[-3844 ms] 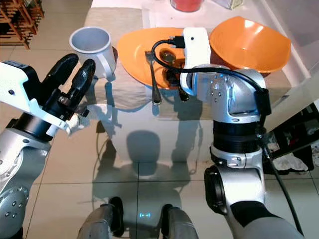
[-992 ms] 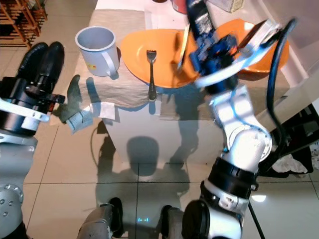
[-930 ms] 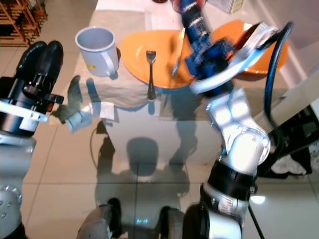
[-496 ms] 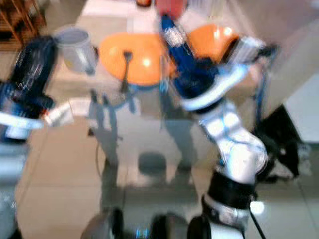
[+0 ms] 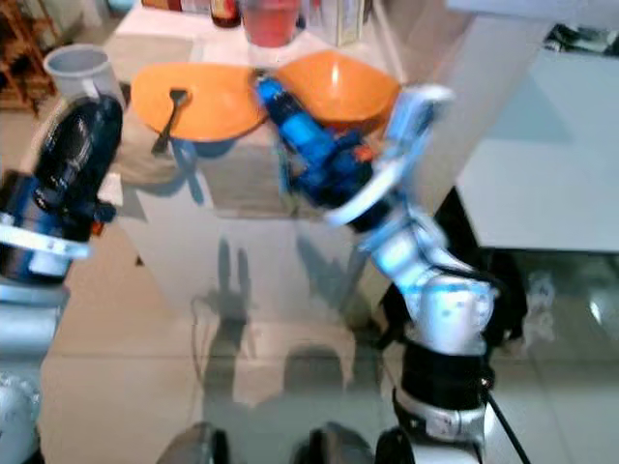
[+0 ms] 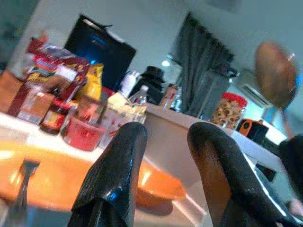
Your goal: Setting the table
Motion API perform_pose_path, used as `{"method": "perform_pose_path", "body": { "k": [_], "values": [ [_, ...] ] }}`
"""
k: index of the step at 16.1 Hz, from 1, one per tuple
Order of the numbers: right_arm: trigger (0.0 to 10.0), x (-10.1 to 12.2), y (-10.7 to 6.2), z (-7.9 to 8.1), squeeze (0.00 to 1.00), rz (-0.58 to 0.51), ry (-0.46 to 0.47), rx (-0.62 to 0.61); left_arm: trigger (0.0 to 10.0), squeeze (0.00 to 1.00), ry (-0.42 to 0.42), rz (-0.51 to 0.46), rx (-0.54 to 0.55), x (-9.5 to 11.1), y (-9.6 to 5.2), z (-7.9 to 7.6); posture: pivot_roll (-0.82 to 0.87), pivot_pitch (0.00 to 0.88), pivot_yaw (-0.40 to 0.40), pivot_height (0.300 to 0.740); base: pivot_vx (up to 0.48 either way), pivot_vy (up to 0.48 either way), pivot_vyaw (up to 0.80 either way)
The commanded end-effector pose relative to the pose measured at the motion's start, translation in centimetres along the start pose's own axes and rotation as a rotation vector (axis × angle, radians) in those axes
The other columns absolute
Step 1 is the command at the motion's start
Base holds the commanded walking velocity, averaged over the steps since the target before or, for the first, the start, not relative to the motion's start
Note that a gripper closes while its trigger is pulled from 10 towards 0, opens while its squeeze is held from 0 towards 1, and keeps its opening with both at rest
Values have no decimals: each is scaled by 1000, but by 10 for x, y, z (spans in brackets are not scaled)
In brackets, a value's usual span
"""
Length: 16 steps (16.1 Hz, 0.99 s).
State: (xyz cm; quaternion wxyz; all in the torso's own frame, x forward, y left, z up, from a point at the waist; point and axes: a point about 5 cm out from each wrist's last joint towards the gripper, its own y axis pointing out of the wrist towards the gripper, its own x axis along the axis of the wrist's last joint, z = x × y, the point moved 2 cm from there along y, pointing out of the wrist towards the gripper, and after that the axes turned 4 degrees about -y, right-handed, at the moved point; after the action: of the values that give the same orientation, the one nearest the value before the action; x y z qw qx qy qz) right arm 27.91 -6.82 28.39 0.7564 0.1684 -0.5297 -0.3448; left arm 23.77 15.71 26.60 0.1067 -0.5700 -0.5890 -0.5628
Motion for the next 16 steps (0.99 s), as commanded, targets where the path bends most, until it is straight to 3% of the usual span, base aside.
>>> {"method": "perform_pose_path", "body": {
  "k": [1, 6, 9, 16],
  "values": [
    [10000, 5, -6, -2, 0, -4, -57, -34, 10000, 0, -9, 18, -16, -7, 0, -1, -91, 136, -20, 740, 0, -450, 0],
    [10000, -7, -14, -37, 0, 45, -219, -282, 10000, 0, -11, 80, 22, -27, -7, 11, -92, 127, -21, 740, 0, -453, 0],
    [10000, -10, -16, -40, 0, 58, -235, -307, 10000, 0, -3, 99, 41, -32, -9, 15, -92, 124, -20, 740, 0, -447, 0],
    [10000, -55, -53, -77, 0, 224, -335, -533, 10000, 0, 22, 182, 79, -64, -14, 21, -96, 130, -13, 740, 0, -446, 112]
  ]
}}
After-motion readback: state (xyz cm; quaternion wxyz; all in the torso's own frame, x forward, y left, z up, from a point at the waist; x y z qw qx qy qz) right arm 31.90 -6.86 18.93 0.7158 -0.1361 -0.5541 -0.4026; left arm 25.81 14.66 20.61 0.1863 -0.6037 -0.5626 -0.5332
